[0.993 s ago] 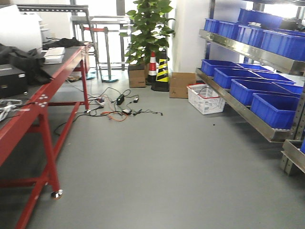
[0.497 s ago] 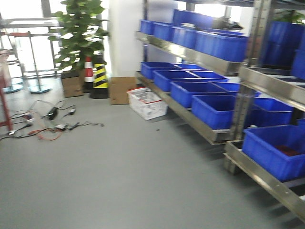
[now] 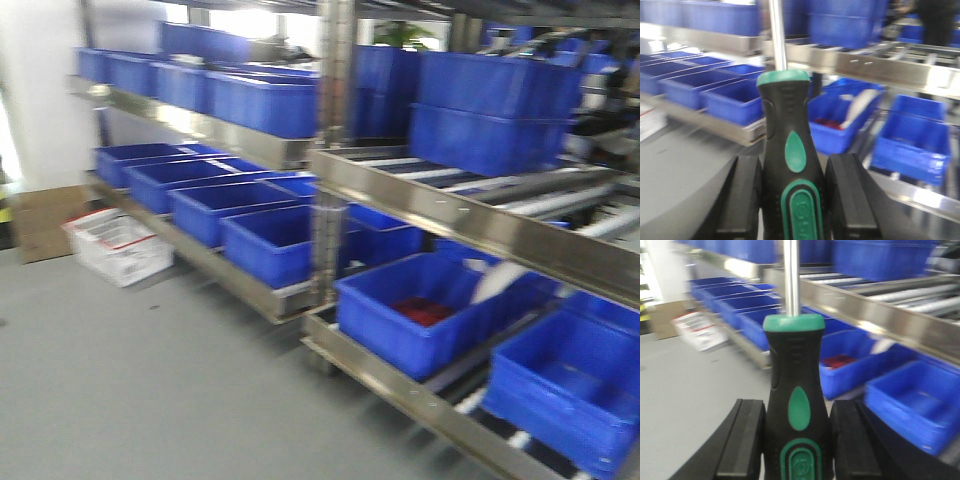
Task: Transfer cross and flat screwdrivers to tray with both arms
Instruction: 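Drive the base along the shelves to the grey metal tray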
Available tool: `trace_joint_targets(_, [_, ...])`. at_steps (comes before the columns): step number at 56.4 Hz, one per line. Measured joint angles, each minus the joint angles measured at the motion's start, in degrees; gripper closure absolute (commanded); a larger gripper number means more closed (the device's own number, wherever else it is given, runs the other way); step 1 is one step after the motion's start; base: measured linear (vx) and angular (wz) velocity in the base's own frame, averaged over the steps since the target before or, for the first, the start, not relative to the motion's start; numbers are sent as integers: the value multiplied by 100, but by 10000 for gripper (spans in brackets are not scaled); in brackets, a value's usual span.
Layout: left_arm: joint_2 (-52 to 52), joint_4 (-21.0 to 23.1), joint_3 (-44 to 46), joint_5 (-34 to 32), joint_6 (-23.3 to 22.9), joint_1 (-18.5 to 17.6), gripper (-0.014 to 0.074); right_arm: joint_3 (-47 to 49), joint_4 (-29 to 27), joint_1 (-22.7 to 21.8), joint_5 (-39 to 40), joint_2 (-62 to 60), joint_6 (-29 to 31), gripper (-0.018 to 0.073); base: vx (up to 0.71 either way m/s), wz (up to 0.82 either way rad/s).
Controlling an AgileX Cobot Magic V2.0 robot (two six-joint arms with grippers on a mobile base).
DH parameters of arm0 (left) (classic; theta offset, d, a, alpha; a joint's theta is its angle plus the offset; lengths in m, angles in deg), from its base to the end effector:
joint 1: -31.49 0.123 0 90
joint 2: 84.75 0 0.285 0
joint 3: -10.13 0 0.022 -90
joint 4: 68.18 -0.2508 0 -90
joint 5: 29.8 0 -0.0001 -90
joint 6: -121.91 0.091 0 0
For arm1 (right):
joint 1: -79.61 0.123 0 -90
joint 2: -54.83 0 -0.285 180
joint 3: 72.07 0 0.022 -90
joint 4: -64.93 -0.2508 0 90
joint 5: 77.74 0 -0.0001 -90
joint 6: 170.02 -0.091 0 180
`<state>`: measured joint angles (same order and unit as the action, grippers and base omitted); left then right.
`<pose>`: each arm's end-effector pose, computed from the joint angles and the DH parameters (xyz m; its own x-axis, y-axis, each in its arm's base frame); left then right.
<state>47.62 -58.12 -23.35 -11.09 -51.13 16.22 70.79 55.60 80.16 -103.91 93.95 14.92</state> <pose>0.1355 -0.0423 0.3789 -0.1741 0.0010 -0.9847 0.3087 0.9496 -0.0537 0.1059 0.0075 0.3646 -0.2145 0.0579 -0.9750 -0.0667 0.9950 0.0738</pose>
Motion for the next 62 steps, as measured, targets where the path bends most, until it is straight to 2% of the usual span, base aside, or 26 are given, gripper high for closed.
trace_joint_targets(32, [-5, 0, 0, 0, 0, 0, 594, 0, 0, 0, 2, -7, 0, 567, 26, -96])
trace_joint_targets(62, [-5, 2, 0, 0, 0, 0, 594, 0, 0, 0, -3, -7, 0, 567, 28, -37])
